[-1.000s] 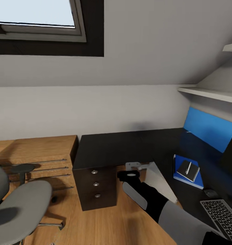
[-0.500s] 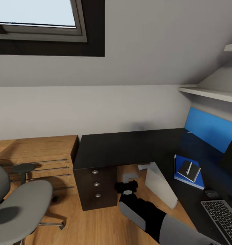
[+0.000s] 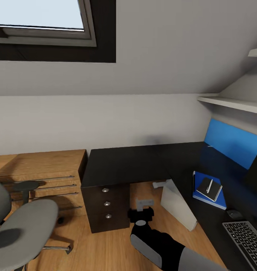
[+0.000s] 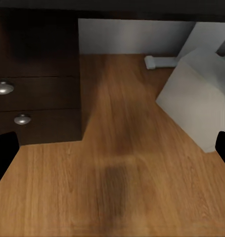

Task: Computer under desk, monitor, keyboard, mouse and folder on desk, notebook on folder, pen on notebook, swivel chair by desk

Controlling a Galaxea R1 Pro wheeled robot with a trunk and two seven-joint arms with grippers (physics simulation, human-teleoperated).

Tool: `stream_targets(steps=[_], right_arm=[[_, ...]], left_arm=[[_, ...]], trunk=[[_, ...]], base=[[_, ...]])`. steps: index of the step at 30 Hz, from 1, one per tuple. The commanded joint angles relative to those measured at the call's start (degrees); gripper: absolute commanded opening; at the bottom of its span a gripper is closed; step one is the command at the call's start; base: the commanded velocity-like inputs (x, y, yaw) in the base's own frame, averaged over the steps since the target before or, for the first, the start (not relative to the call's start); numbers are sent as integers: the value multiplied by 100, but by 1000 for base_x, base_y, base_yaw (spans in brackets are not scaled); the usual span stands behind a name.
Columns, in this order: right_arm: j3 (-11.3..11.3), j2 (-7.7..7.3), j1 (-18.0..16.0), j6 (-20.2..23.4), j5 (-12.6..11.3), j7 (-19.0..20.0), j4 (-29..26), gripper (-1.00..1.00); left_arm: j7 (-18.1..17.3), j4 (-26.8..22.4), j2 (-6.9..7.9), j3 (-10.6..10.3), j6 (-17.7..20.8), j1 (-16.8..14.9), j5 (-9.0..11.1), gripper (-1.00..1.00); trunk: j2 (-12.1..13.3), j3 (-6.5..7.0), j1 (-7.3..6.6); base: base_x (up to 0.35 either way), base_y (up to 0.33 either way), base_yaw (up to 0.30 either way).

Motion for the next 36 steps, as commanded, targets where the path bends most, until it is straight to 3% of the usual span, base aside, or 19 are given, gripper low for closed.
stream_targets(steps=[1,6,10,20,25,27,32,36], right_arm=[[14,-3,7,-9,-20,-34,1,100],[13,-21,150,-350,-15,-18,45,100],[76,-1,362,-761,12,11,499,100],[576,81,570,-1732,23,374,1804,100],[650,107,640,-1998,10,838,2410,100],[672,121,683,-2133,-10,1216,2827,100],[680,131,755,-2441,-61,1945,3484,100],[676,130,819,-2663,-252,2416,3904,100]], left_arm=[[14,39,-9,-19,-15,-3,32,100],[14,239,-24,-35,-18,-3,19,100],[16,314,-23,-34,-21,-3,15,100],[22,347,-30,-31,-34,-3,37,100],[22,349,-30,-29,-34,-3,39,100],[19,349,-27,-31,-31,-3,41,100],[-3,354,-26,-28,-7,-3,46,100],[-76,398,-33,-21,27,-3,51,100]], trunk=[[-7,-8,1],[-7,-8,1],[-7,-8,1],[-7,-8,1],[-7,-8,1],[-7,-8,1],[194,81,-109],[354,153,-197]], base=[[0,0,0],[0,0,0],[0,0,0],[0,0,0],[0,0,0],[0,0,0],[0,0,0],[0,0,0]])
